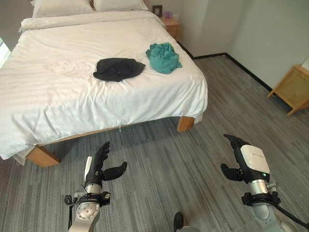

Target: Pick up bed clothes into laundry basket.

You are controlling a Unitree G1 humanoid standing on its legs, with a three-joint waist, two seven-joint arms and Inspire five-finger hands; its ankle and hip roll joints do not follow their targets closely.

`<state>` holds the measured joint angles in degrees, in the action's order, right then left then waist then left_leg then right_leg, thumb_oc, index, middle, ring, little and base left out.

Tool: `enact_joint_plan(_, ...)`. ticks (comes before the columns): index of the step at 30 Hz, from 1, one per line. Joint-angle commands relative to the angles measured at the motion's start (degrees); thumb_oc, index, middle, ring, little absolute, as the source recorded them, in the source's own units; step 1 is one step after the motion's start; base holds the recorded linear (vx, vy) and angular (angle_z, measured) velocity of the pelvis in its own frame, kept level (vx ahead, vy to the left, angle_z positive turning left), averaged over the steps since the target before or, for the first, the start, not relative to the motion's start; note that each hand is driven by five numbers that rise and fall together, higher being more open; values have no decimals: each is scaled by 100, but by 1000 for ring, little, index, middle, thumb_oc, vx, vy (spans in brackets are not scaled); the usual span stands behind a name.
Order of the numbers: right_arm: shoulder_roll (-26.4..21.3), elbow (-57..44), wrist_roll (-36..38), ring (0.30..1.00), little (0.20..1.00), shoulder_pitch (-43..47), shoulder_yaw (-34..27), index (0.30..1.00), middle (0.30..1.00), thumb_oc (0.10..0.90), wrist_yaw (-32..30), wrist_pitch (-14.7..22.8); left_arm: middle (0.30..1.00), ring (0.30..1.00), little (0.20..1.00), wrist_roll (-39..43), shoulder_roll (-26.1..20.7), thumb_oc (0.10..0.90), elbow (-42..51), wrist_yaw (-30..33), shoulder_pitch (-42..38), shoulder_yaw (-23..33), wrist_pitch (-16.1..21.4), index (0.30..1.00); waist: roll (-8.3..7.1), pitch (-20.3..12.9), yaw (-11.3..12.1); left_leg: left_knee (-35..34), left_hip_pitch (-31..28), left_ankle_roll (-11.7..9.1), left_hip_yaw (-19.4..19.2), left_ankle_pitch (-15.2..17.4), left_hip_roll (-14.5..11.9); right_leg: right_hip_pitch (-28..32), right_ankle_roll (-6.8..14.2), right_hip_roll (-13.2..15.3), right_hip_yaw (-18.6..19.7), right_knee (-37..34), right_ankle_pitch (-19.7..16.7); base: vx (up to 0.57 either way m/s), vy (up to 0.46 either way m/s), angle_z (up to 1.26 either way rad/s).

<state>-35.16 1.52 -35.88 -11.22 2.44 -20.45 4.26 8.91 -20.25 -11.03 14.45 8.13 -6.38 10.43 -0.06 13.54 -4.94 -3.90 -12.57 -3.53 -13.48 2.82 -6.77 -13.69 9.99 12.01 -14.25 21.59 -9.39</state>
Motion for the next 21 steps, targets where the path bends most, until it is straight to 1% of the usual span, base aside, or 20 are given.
enact_joint_plan(1,-57,-599,-62,900,900,591,-262,900,900,800,-376,114,900,900,900,-106,-328,800,569,254,-534,262,637,900,-54,54,58,-110,-575,56,-98,662,149,68,452,416,-120,-798,188,375,-180,2)
enact_joint_plan(2,-42,-631,-44,900,900,591,-271,900,900,800,-380,106,900,900,900,-95,-330,800,572,264,-563,273,639,900,-55,77,-10,-110,-669,-48,-74,734,92,116,426,375,-223,-1625,128,411,-233,4)
enact_joint_plan(3,-17,-671,-10,900,900,608,-279,900,900,800,-404,97,900,900,900,-94,-344,800,550,294,-610,287,643,900,-116,78,-45,-110,-728,-131,-57,777,94,-4,438,416,-196,-2048,82,545,-364,9)
enact_joint_plan(4,27,-663,27,900,900,653,-222,900,900,800,-461,77,900,900,900,-163,-371,800,387,401,-772,260,637,900,-110,74,-149,-110,-851,-284,-18,932,-43,-60,492,381,-69,-2579,-99,392,-275,13)
enact_joint_plan(6,22,-698,45,900,900,615,-251,900,900,800,-456,84,900,900,900,-181,-388,800,314,385,-858,258,651,900,-132,45,-181,-110,-889,-336,21,1014,-58,-57,501,367,22,-2627,-88,420,-286,29)
enact_joint_plan(7,-22,-660,19,900,900,550,-216,900,900,800,-429,120,900,900,900,-211,-334,800,277,365,-843,213,665,900,-77,-38,-245,-110,-1002,-396,115,1069,-161,54,473,275,228,-2658,-94,595,-391,67)
enact_joint_plan(8,-90,-633,24,900,900,540,-197,900,900,800,-395,147,900,900,900,-138,-271,800,303,352,-776,204,713,900,12,-83,-315,-44,-1052,-472,151,856,-299,119,421,174,350,-2621,-140,450,-306,90)
enact_joint_plan(9,-96,-632,26,900,900,542,-194,900,900,800,-396,148,900,900,900,-137,-267,800,305,351,-772,208,714,900,6,-92,-325,-61,-1043,-478,159,829,-291,113,416,182,346,-2633,-157,406,-321,104)
enact_joint_plan(10,-216,-537,66,900,900,575,-45,900,900,800,-303,233,900,900,900,2,-135,800,315,280,-619,181,770,900,229,-124,-366,679,-750,-649,218,-15,-692,245,177,-98,405,-2540,-6,236,-238,80)
enact_joint_plan(11,-220,-531,68,900,900,582,-39,900,900,800,-306,235,900,900,900,2,-133,800,316,278,-617,186,771,900,225,-143,-387,682,-710,-661,243,-37,-697,222,159,-94,389,-2540,-14,363,-344,53)
enact_joint_plan(12,-304,-490,78,900,900,635,31,900,900,800,-295,246,900,900,900,95,-77,800,336,240,-558,153,792,900,295,-141,-354,1243,-475,-633,313,-521,-846,331,17,-192,365,-2528,122,183,-290,14)
enact_joint_plan(13,-426,-483,157,900,900,736,16,900,900,800,-301,252,900,900,900,142,-80,800,382,148,-557,83,738,900,259,-48,-299,2478,219,-607,585,-1019,-863,475,-226,-213,282,-2504,266,411,-604,-1)
enact_joint_plan(14,-615,-564,272,900,900,822,-18,900,900,800,-377,289,900,900,900,296,-78,800,494,109,-570,27,771,900,90,104,-202,4460,984,-552,683,-1288,-793,804,-579,-242,286,-2488,515,277,-489,-10)
enact_joint_plan(15,-612,-564,274,900,900,823,-23,900,900,800,-377,290,900,900,900,299,-83,800,494,107,-575,26,770,900,110,105,-214,4547,1049,-554,718,-1253,-817,789,-582,-257,267,-2483,512,406,-558,-11)
enact_joint_plan(16,-734,-563,360,900,900,1024,-12,900,900,800,-343,227,900,900,900,361,-70,800,528,117,-701,-13,781,900,-108,262,-63,5969,1689,-444,596,-665,-460,1057,-722,-221,425,-2540,684,176,-222,-8)
enact_joint_plan(17,-733,-561,362,900,900,1033,-12,900,900,800,-341,225,900,900,900,362,-73,800,527,116,-708,-10,780,900,-81,265,-67,6034,1731,-437,609,-628,-491,1042,-720,-245,417,-2535,682,275,-278,-20)
enact_joint_plan(18,-740,-585,404,900,900,1042,-29,900,900,800,-313,200,900,900,900,377,-61,800,572,123,-697,4,791,900,-114,288,-32,6245,1923,-434,466,-421,-415,1167,-707,-257,446,-2567,736,319,-133,-53)
enact_joint_plan(19,-689,-636,503,900,900,1007,-103,900,900,800,-304,171,900,900,900,375,-51,800,632,117,-678,25,803,900,-146,273,55,6195,2275,-496,74,-155,-353,1406,-668,-295,445,-2619,849,319,-139,-58)
enact_joint_plan(20,-686,-642,505,900,900,1002,-109,900,900,800,-301,170,900,900,900,375,-54,800,633,117,-680,24,802,900,-169,263,64,6180,2285,-478,50,-175,-331,1386,-663,-268,457,-2623,833,358,-93,-41)
enact_joint_plan(21,-677,-680,520,900,900,936,-176,900,900,800,-280,175,900,900,900,372,-52,800,663,93,-639,38,812,900,-177,241,109,5960,2432,-516,-147,-139,-406,1520,-634,-262,460,-2656,908,246,5,-25)
